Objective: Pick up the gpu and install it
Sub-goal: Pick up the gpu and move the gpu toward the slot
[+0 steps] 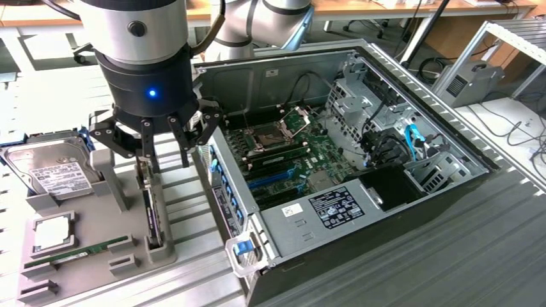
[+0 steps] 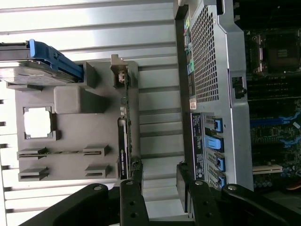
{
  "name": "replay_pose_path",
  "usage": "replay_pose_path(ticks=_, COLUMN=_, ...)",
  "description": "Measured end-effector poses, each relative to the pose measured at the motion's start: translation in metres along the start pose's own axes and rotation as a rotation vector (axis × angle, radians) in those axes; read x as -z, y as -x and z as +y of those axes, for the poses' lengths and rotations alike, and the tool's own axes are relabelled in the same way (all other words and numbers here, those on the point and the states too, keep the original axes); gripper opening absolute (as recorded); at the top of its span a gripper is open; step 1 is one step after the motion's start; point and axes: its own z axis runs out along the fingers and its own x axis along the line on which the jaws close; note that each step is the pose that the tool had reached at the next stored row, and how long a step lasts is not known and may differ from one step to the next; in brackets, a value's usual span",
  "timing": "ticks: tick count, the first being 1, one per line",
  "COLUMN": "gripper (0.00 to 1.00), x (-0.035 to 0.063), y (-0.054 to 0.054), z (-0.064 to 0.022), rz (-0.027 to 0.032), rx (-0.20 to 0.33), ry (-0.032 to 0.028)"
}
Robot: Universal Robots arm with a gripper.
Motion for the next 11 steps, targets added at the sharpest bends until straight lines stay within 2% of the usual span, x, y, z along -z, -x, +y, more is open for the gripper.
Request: replay_pose_path(ticks=11, gripper=0.42, x=-0.0024, y=-0.0001, z=-0.0001, rz=0.0000, rx=0.000, ry=0.0000)
